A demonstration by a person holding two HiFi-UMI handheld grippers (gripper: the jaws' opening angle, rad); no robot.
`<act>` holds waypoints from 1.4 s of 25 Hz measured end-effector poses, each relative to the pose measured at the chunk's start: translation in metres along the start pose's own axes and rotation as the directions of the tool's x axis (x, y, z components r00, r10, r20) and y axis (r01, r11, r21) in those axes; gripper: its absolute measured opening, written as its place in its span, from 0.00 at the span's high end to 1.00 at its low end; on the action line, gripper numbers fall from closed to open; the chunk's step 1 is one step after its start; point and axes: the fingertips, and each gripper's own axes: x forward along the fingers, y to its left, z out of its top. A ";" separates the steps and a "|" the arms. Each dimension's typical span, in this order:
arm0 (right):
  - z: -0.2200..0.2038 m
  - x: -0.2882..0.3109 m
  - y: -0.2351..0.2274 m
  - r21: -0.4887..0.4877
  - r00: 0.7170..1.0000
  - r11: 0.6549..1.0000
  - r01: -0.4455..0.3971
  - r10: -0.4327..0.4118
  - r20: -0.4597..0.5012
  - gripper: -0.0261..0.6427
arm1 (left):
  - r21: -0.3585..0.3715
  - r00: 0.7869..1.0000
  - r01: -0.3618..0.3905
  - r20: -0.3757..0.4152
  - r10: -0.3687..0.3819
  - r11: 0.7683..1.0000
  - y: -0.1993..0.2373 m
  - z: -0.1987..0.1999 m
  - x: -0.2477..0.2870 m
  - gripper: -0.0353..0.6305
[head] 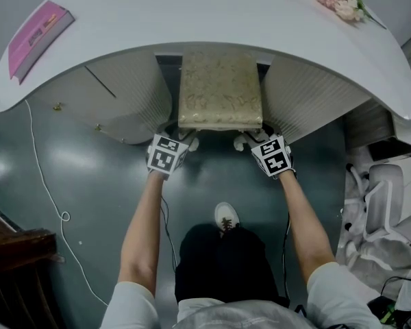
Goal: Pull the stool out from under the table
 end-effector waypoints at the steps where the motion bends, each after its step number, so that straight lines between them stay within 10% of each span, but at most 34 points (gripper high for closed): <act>1: -0.001 -0.003 0.003 0.001 1.000 1.000 -0.002 0.002 -0.004 0.59 | -0.009 1.000 0.002 -0.001 -0.002 1.000 -0.002 -0.002 -0.003 0.60; 21: -0.040 -0.069 0.087 -0.019 0.975 0.996 -0.092 0.087 -0.205 0.61 | -0.040 0.987 0.040 -0.152 -0.045 0.998 -0.053 -0.063 -0.077 0.61; 35: -0.069 -0.127 0.160 0.134 0.959 0.986 -0.103 0.134 -0.248 0.62 | -0.111 0.963 0.021 -0.263 -0.050 0.994 -0.099 -0.112 -0.149 0.61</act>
